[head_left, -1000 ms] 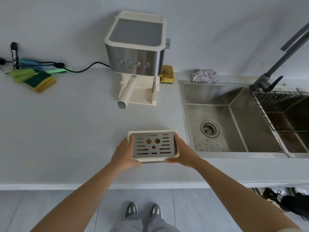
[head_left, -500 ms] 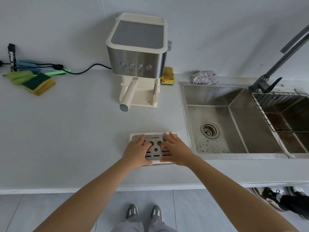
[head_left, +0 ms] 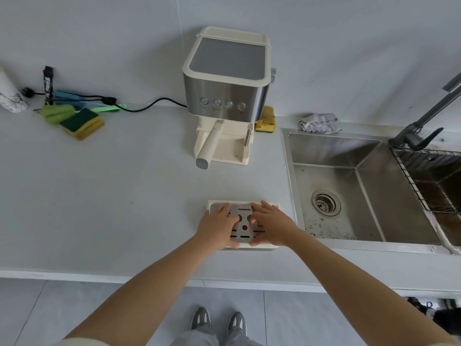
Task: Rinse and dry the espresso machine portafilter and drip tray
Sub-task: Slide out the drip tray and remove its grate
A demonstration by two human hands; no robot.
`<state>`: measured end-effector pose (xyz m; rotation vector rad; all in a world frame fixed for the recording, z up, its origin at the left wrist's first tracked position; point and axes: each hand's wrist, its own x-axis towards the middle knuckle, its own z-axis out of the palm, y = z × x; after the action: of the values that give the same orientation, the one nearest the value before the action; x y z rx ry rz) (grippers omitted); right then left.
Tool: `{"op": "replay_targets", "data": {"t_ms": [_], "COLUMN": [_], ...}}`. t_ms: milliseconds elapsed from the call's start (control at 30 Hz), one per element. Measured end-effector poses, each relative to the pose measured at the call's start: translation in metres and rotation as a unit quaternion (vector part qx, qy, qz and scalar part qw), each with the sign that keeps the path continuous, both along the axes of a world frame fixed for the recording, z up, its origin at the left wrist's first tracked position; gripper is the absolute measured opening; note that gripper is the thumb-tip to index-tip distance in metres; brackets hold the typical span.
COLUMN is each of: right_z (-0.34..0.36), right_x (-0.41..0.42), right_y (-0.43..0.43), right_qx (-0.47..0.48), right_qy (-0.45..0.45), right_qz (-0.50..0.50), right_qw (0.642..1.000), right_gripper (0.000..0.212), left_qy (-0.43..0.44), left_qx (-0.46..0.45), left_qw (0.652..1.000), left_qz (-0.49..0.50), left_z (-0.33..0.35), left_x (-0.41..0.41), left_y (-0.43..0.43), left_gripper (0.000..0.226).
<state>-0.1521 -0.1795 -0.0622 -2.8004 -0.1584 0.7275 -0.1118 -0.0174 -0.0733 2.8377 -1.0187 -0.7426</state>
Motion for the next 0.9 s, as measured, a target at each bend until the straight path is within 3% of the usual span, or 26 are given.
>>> {"op": "replay_targets", "data": {"t_ms": [400,900], "right_z": [0.008,-0.03], "right_x": [0.045,0.08], "right_y": [0.051,0.15], "right_qx": [0.016,0.025], "right_qy": [-0.058,-0.046], "right_qz": [0.071,0.129], "right_qw": [0.996,0.99], "right_gripper": [0.054,0.06], "left_qy": [-0.052,-0.01], "left_qx": [-0.029,-0.013], "left_qw": [0.996,0.992], "left_qz": [0.065,0.122], "left_z": [0.015,-0.011], "left_x": [0.03,0.043], "left_y": [0.064,0.168], "left_gripper": [0.059,0.057]}}
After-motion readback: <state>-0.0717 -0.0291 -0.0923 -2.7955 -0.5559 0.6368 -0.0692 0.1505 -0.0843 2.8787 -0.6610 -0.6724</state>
